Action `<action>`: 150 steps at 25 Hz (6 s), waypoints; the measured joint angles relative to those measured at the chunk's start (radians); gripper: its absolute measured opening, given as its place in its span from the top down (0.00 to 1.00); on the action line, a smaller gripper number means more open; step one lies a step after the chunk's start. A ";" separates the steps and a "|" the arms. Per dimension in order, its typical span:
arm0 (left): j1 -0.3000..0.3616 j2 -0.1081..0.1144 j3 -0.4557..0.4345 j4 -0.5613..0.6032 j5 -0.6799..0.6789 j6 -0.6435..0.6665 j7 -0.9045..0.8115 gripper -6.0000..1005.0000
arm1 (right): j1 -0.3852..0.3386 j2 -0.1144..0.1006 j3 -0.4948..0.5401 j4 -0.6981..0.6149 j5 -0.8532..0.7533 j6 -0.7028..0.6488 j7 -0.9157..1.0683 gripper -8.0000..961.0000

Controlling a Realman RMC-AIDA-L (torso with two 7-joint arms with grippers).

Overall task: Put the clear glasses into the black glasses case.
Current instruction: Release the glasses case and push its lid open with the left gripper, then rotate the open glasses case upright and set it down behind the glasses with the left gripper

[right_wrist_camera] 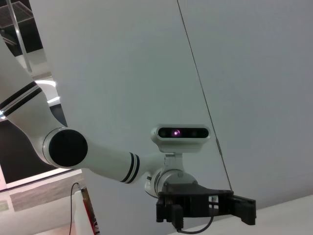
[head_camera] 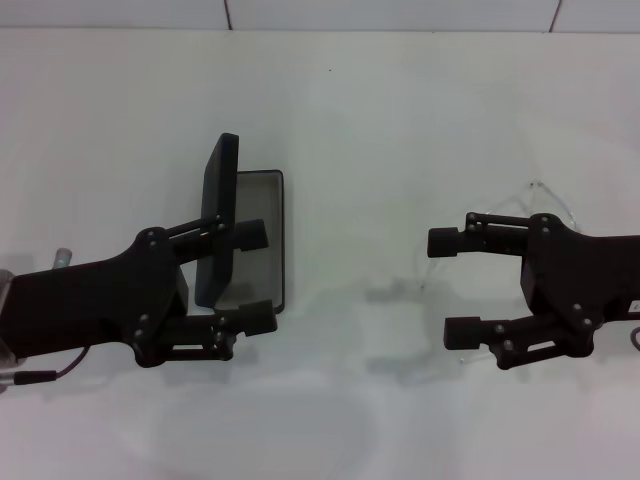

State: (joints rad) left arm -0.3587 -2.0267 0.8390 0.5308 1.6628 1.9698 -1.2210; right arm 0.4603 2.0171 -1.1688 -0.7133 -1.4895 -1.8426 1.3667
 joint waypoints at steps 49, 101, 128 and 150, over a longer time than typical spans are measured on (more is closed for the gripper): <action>-0.033 -0.069 0.670 1.175 0.932 -0.623 -1.786 0.16 | -0.203 -0.069 0.483 0.003 -0.009 -0.012 -0.090 0.08; 0.055 -0.065 0.810 1.230 1.039 -0.749 -1.313 0.79 | -0.210 -0.056 0.724 0.074 0.001 -0.130 -0.150 0.09; 0.165 -0.065 0.850 1.223 0.785 -0.772 -0.571 0.79 | -0.243 -0.058 0.830 0.130 0.003 -0.256 -0.144 0.09; 0.057 -0.066 0.924 1.008 0.807 -0.952 -0.561 0.78 | -0.346 -0.067 0.940 0.130 0.140 -0.307 -0.086 0.09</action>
State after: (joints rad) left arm -0.3015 -2.0930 1.7631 1.5389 2.4700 1.0182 -1.7815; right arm 0.1145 1.9502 -0.2291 -0.5828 -1.3496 -2.1499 1.2808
